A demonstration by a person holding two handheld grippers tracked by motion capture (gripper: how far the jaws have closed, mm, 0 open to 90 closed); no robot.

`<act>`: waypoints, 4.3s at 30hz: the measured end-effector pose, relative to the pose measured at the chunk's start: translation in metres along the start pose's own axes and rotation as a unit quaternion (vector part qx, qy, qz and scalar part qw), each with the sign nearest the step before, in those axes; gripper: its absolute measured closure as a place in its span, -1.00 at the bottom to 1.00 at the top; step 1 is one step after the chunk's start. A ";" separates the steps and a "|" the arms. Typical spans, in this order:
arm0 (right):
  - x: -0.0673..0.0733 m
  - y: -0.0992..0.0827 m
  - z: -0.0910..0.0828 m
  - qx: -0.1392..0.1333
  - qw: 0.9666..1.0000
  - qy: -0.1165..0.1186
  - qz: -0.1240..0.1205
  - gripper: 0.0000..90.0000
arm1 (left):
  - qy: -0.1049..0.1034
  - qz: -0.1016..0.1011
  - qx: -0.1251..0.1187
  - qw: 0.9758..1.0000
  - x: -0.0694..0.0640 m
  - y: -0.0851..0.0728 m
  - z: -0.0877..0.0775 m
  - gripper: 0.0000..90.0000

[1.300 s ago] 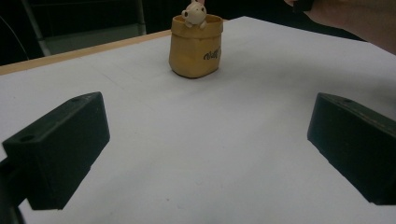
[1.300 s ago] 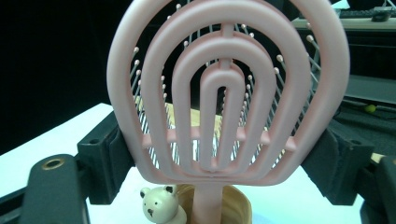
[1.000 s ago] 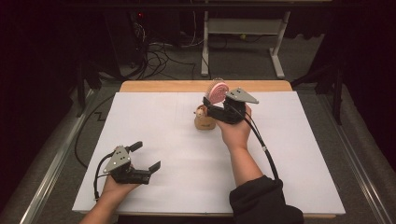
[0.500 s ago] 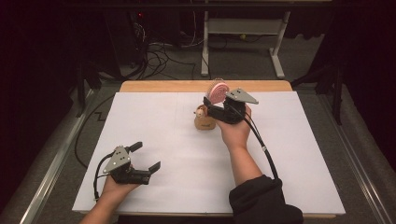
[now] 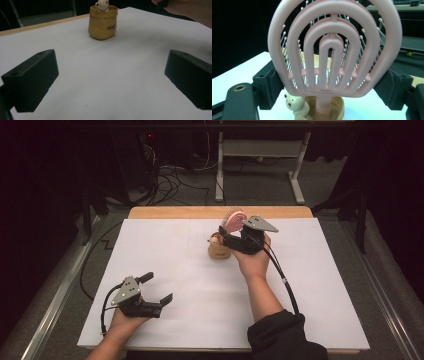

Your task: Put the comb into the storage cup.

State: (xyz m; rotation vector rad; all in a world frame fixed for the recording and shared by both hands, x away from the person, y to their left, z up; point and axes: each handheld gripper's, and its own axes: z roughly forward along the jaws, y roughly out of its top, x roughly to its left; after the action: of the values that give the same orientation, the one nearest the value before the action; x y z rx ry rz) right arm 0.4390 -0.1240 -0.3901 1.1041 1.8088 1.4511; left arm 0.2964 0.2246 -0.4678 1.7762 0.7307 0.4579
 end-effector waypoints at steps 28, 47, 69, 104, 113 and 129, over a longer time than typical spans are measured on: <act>-0.008 -0.022 -0.027 0.001 1.000 0.009 0.010 -0.57 | -0.001 0.007 0.005 1.000 -0.003 0.000 0.002 -1.00; -0.008 -0.032 -0.037 0.005 1.000 0.007 0.010 -0.57 | -0.001 0.009 0.007 1.000 -0.003 0.000 0.003 -1.00; -0.007 -0.034 -0.039 0.011 1.000 0.007 0.005 -0.58 | 0.000 0.010 0.007 1.000 -0.003 0.000 0.003 -1.00; -0.011 -0.035 -0.038 0.029 1.000 -0.003 -0.007 -1.00 | 0.005 0.011 0.005 1.000 -0.002 0.000 0.003 -1.00; -0.009 -0.031 -0.043 0.030 0.999 -0.004 -0.018 -1.00 | 0.003 0.006 0.005 1.000 -0.001 0.000 0.002 -1.00; -0.008 -0.038 -0.065 0.037 0.999 0.005 -0.026 -1.00 | 0.004 -0.010 0.000 1.000 0.004 0.000 0.000 -1.00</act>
State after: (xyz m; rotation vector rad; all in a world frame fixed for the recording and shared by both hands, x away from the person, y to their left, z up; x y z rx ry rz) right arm 0.3798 -0.1658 -0.4112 1.0806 1.8982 1.3711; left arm 0.2997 0.2275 -0.4678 1.7666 0.7532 0.4530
